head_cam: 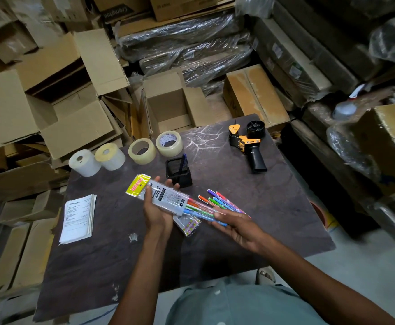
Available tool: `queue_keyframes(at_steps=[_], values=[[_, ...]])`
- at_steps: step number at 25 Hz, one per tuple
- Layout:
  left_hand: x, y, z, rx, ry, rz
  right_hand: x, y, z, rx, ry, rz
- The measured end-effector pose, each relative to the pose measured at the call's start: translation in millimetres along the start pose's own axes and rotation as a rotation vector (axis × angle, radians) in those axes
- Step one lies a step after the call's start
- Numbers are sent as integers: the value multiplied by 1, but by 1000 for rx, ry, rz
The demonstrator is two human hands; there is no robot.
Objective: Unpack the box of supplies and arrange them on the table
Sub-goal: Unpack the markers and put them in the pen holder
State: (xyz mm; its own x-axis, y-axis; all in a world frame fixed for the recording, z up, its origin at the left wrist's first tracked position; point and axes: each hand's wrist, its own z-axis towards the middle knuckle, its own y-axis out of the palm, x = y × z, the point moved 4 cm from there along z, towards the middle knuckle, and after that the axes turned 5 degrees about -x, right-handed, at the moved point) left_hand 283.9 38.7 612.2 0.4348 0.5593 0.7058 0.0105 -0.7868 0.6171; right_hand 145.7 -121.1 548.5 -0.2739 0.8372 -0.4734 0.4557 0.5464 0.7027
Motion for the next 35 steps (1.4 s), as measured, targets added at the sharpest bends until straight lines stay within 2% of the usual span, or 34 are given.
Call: queue_keyframes(at_steps=[8, 15, 20, 23, 26, 28, 31, 35], values=[[5, -23, 20, 91, 16, -61, -17, -50, -2, 189, -45, 81], [-37, -46, 22, 204, -197, 48, -52, -73, 14, 404, -201, 23], [-61, -57, 12, 225, -336, 260, -60, -87, 34, 451, -255, -109], [-64, -57, 9, 229, -357, 350, -61, -91, 39, 485, -244, -372], [-65, -62, 10, 262, -315, 384, -68, -90, 37, 540, -303, -891], [-65, -65, 11, 255, -283, 390, -70, -86, 32, 548, -334, -1151], [-68, -65, 9, 238, -276, 401, -69, -78, 27, 512, -372, -1312], [-68, -69, 6, 258, -283, 404, -70, -77, 26, 526, -372, -1357]])
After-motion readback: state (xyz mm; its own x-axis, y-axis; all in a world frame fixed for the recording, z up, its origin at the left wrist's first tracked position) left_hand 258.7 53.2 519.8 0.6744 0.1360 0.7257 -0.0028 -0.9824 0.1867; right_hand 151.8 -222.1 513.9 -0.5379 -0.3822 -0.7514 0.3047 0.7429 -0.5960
